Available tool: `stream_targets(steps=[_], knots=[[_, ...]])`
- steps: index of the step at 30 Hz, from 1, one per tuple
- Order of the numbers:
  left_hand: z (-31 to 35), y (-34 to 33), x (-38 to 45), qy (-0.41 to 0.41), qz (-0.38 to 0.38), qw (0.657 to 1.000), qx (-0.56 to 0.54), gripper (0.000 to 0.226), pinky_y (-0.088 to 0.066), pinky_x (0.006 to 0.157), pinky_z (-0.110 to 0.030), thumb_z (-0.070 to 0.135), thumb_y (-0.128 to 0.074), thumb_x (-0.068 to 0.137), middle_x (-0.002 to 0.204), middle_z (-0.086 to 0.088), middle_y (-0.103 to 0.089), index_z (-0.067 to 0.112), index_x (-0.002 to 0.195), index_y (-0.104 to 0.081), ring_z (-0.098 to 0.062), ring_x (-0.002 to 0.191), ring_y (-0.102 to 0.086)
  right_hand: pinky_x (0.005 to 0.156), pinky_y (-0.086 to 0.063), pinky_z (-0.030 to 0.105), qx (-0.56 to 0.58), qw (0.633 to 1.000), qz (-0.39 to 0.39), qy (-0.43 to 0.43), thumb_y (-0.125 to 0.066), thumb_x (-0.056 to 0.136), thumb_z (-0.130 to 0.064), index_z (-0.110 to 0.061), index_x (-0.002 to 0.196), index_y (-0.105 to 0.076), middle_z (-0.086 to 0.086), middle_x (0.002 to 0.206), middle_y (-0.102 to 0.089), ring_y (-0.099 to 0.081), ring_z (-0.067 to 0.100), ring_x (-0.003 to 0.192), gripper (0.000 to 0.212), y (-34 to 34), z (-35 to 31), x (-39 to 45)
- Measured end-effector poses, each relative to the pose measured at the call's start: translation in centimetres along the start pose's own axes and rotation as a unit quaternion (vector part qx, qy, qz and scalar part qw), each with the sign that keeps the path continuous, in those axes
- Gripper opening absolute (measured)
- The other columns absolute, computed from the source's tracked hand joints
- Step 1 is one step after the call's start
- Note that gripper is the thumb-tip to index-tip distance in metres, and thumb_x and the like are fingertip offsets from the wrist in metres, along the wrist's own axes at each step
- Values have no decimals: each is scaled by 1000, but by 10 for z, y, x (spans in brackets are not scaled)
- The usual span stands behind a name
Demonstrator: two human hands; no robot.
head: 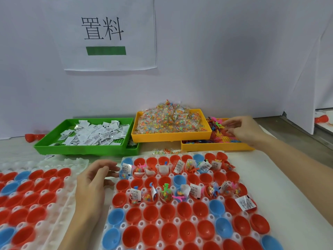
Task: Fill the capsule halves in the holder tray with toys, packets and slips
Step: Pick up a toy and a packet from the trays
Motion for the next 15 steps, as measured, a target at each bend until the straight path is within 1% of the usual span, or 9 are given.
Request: stream_targets(steps=[2, 3, 4, 6, 8, 10, 12, 13, 15], knots=[[0, -1, 0, 0, 0, 1000, 0, 31, -43, 64, -36, -5, -43, 95, 83, -18, -69, 6, 84, -70, -25, 74, -62, 70, -56, 22, 8, 1000, -15, -7, -50, 89, 20, -12, 102, -69, 13, 98, -71, -71, 18, 88, 40, -3, 3, -1], [0, -1, 0, 0, -1, 1000, -1, 31, -43, 64, -35, -5, -43, 96, 83, -18, -69, 5, 84, -70, -25, 74, -62, 70, -56, 22, -1, 1000, -24, 0, -51, 87, 19, -14, 102, -70, 11, 98, -72, -71, 17, 88, 41, -5, 2, -1], [1, -1, 0, 0, -1, 1000, -1, 30, -43, 64, -35, -4, -43, 96, 83, -19, -69, 5, 85, -70, -25, 74, -62, 70, -54, 21, -25, 999, -34, 14, -55, 87, 16, -17, 101, -71, 7, 98, -72, -70, 15, 89, 39, -7, 1, -2], [0, -1, 0, 0, -1, 1000, -1, 30, -43, 64, -34, -4, -43, 96, 84, -20, -69, 4, 85, -70, -26, 74, -62, 69, -48, 17, -106, 991, -71, 42, -69, 86, 2, -23, 100, -73, -5, 95, -71, -65, 4, 88, 28, -13, -3, -2], [0, -1, 0, 0, -3, 1000, 0, 29, -44, 62, -32, -4, -43, 96, 85, -20, -69, 4, 85, -69, -26, 75, -62, 65, -43, 14, -160, 981, -99, 39, -78, 83, -10, -25, 100, -76, -12, 91, -67, -60, 0, 84, 23, -18, -6, -2], [-1, -1, 0, 1, -3, 1000, -2, 30, -43, 62, -33, -4, -43, 96, 85, -21, -68, 4, 85, -69, -26, 75, -62, 68, -45, 18, -183, 978, -97, 25, -80, 82, -12, -22, 100, -78, -10, 92, -66, -59, 3, 85, 21, -21, -8, 1], [-1, -1, 1, 2, -3, 1000, -3, 30, -43, 63, -34, -5, -43, 95, 85, -21, -68, 4, 85, -69, -27, 76, -61, 77, -45, 25, -202, 976, -80, 18, -79, 83, -10, -21, 98, -79, -7, 95, -64, -57, 10, 92, 18, -23, -8, 2], [-1, -1, 1, 2, -3, 1000, -4, 30, -42, 63, -35, -5, -43, 95, 84, -20, -68, 4, 84, -69, -28, 76, -61, 78, -44, 27, -205, 976, -73, 18, -79, 84, -10, -20, 96, -79, -6, 96, -64, -56, 12, 95, 16, -25, -8, 2], [-2, 0, 1, 1, -2, 1000, -6, 30, -42, 64, -36, -5, -43, 95, 82, -18, -69, 4, 84, -69, -28, 76, -61, 77, -43, 27, -199, 978, -54, 23, -78, 84, -12, -23, 89, -77, -5, 95, -64, -56, 12, 94, 11, -25, -8, 0]])
Point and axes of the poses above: each hand's wrist, its own x-axis towards the middle knuckle, its own y-axis out of the back of the hand, z = x × y, the point moved 5 cm from there along x, towards the middle knuckle
